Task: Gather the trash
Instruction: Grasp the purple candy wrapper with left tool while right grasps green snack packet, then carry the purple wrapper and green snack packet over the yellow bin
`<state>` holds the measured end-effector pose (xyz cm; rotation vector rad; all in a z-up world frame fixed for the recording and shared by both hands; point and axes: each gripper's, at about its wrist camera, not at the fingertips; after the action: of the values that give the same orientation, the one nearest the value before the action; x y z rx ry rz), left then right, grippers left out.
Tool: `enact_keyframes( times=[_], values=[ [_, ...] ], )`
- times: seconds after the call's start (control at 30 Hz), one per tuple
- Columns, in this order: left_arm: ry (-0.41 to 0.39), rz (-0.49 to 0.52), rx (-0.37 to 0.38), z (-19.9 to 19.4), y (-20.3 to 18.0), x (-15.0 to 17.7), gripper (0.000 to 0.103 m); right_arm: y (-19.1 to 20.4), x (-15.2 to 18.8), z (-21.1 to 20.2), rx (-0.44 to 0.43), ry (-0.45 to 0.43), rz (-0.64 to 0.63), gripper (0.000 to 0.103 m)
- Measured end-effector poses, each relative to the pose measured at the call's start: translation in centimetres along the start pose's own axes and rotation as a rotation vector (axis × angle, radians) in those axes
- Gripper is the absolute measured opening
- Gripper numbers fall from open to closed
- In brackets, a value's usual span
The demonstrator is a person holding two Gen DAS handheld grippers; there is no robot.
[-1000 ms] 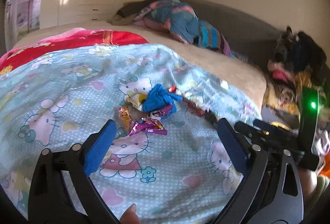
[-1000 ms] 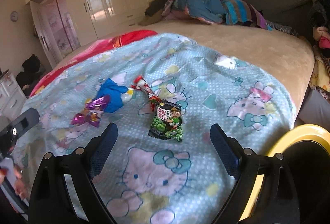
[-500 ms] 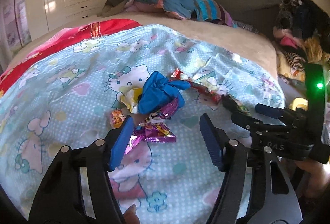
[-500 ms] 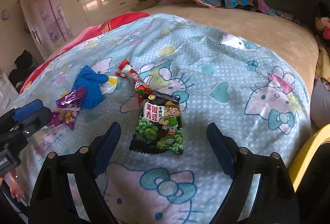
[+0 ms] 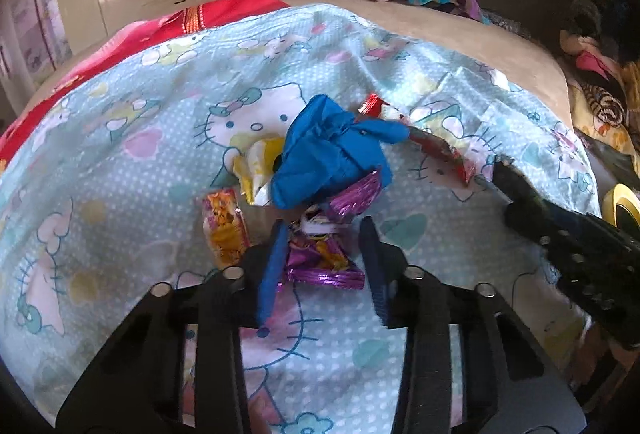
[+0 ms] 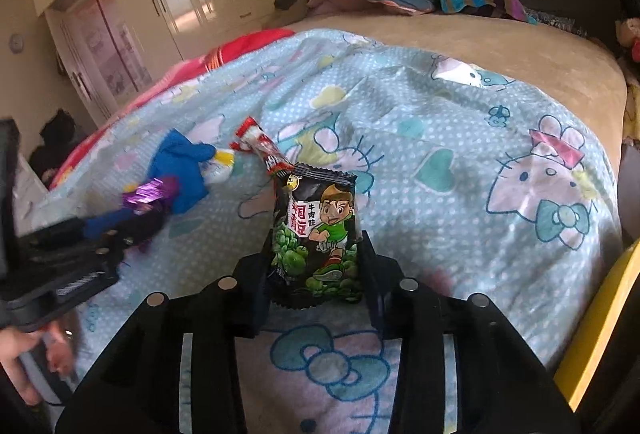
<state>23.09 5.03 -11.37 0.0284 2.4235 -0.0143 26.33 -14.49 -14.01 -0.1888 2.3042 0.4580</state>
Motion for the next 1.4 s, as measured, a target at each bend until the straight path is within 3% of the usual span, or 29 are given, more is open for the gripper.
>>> enact_keyframes(
  times=[0.1, 0.53, 0.6, 1.03, 1.4],
  values=[
    [0.001, -0.016, 0.025, -0.3, 0.2, 0.4, 0.017, -0.4, 0.1, -1.2, -0.029, -0.025, 0.031, 0.036],
    [-0.035, -0.089, 0.174, -3.7, -1.0, 2.6, 0.007, -1.0, 0.5, -4.9, -0.101, -0.084, 0.085, 0.036],
    [-0.052, -0.102, 0.188, -4.3, -1.1, 2.9, 0.000, -1.0, 0.6, -5.4, -0.105, -0.089, 0.089, 0.036],
    [-0.125, -0.106, 0.241, -8.6, -1.7, 3.8, 0.000, -0.1, 1.3, -9.1, -0.113, -0.127, 0.049, 0.036],
    [-0.203, -0.043, 0.322, -12.6, -4.8, 2.5, 0.000, -1.4, 1.8, -12.5, -0.048, -0.145, 0.033, 0.036]
  ],
)
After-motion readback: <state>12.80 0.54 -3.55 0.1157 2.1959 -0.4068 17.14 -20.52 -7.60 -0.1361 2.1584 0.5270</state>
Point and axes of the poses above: each gripper's, at about its wrist camera, not at the fingertips, and z roughly the way its jaws point, y to its left, x to its underside
